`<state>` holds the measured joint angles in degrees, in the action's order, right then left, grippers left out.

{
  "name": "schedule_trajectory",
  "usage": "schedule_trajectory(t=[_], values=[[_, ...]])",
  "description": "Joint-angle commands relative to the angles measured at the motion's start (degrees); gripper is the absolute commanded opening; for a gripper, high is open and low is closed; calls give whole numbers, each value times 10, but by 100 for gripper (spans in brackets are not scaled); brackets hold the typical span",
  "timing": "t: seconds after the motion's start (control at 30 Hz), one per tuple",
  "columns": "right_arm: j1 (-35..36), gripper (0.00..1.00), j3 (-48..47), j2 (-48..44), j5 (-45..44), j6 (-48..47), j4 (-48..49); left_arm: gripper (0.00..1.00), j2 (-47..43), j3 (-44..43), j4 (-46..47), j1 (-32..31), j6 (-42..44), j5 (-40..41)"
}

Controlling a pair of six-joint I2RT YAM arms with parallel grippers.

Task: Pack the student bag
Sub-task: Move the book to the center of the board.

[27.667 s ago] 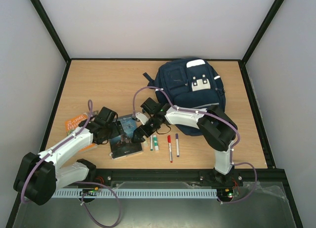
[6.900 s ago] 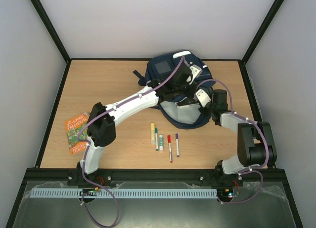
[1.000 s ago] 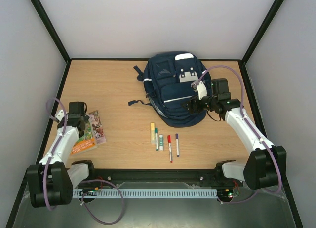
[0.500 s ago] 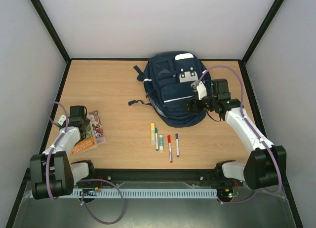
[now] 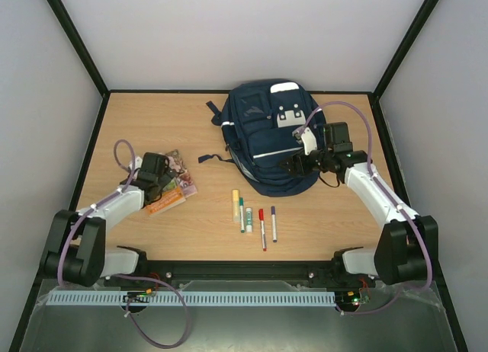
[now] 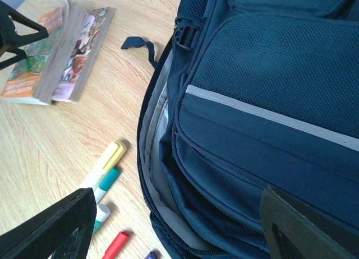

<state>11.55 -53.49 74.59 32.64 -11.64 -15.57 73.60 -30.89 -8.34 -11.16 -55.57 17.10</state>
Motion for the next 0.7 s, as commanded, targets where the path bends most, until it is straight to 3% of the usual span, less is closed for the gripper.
schedule_trajectory(t=[0.0,0.27,0.47,0.67], values=[[2,80,-9,12,21,-4,-23,99,43,-8,-5,-50,-16,-95],[21,78,-12,29,45,8,-20,99,33,-50,-32,-89,69,-55],[120,72,-73,89,21,14,-47,99,-53,-33,-53,-89,64,-9],[219,65,-167,194,-17,24,-72,99,-57,-62,-123,-81,40,37]])
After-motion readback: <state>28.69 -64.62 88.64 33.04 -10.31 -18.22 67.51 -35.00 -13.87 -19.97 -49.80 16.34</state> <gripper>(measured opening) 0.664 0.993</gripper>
